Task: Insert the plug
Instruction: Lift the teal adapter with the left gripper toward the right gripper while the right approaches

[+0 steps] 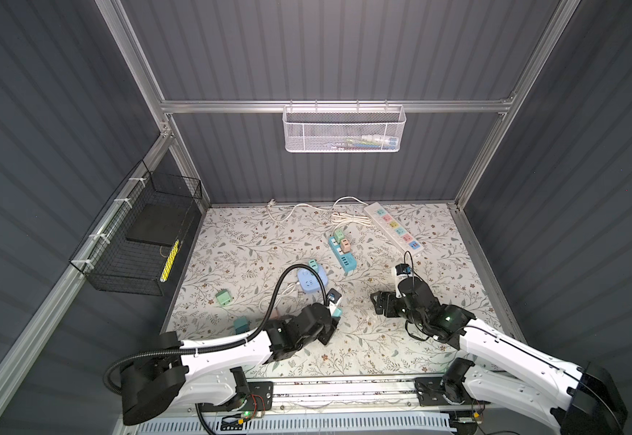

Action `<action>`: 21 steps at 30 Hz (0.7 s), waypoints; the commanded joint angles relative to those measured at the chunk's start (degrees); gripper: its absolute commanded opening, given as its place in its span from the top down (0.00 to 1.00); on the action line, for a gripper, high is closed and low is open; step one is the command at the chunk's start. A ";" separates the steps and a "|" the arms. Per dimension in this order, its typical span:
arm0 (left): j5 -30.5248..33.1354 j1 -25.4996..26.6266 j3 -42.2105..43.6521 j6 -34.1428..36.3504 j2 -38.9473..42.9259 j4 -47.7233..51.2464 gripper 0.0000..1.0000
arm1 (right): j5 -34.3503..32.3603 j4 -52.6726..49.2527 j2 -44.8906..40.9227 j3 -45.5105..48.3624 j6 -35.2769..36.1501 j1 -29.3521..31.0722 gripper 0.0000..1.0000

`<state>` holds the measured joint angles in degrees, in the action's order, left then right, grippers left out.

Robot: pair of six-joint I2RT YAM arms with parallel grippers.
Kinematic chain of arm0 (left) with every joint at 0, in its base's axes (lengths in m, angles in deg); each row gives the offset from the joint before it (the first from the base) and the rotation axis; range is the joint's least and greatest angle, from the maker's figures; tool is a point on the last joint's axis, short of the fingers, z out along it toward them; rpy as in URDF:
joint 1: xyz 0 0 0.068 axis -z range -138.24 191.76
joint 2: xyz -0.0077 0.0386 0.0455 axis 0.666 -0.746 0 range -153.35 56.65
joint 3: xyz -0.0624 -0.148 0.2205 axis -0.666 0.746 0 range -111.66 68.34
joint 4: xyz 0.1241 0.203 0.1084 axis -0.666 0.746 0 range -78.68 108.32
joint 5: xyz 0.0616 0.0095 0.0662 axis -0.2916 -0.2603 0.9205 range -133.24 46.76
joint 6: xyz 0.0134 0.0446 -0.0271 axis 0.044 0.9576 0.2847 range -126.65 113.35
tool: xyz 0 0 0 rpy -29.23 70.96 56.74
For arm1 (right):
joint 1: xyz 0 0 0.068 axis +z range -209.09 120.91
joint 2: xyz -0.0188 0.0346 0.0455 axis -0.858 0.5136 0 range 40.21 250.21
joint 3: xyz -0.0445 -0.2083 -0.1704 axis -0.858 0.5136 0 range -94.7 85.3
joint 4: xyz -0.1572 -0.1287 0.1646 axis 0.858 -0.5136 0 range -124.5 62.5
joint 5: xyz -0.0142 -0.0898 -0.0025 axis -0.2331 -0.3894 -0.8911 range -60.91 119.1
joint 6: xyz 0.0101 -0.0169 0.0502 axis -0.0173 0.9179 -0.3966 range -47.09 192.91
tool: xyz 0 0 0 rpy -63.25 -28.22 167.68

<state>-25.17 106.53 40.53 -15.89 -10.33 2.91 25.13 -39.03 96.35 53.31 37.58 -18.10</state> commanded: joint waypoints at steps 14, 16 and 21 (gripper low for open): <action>0.44 0.00 0.83 9.72 1.49 -12.54 0.70 | 25.24 15.53 14.79 -9.14 -0.75 4.10 0.41; 0.46 0.00 0.45 9.59 1.57 -11.78 0.70 | 25.58 15.56 15.70 -9.41 -0.74 4.69 0.48; 0.22 0.00 0.31 9.41 2.03 -11.82 0.71 | 25.22 16.19 16.50 -8.88 -1.02 5.95 0.55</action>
<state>-25.02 106.55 41.84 -7.43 -9.17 -6.79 48.51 -23.40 112.22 44.81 36.70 -12.92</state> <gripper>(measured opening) 0.445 0.445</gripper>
